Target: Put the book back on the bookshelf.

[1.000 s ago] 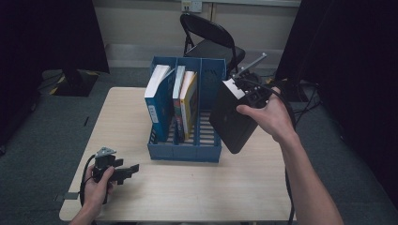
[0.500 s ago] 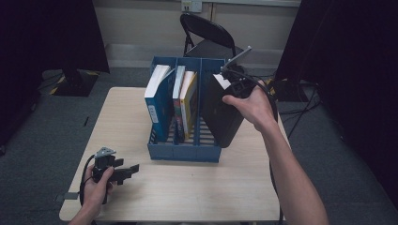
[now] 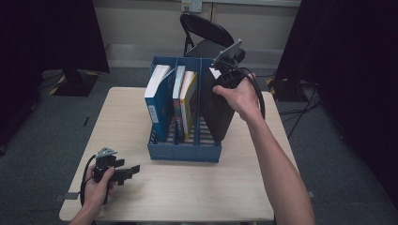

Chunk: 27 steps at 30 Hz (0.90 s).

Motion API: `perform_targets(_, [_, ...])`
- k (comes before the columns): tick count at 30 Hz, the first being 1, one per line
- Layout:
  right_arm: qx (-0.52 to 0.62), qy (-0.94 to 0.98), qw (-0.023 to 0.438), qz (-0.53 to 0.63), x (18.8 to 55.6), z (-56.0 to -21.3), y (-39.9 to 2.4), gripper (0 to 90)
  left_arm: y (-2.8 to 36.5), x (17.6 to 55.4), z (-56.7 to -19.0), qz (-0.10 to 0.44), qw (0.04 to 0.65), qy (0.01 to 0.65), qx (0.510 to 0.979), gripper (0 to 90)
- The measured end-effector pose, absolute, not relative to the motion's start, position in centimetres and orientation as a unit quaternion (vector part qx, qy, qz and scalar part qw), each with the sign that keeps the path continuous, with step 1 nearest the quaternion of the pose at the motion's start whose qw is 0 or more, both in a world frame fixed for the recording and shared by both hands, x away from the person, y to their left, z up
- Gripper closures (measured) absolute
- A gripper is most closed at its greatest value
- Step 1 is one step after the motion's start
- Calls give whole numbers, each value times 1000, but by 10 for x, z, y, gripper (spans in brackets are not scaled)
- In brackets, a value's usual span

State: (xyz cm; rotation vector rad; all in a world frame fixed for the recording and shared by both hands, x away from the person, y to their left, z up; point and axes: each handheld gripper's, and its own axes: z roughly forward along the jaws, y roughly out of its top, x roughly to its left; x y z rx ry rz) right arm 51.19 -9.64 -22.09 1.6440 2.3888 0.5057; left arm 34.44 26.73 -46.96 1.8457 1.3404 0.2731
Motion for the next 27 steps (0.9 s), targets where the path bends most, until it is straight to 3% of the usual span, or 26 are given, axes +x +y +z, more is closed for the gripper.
perform_targets(27, [624, 758, 118, 148, 558, -284, -64, 535, 271, 344, -471, 104, 412, 538, 728, 206])
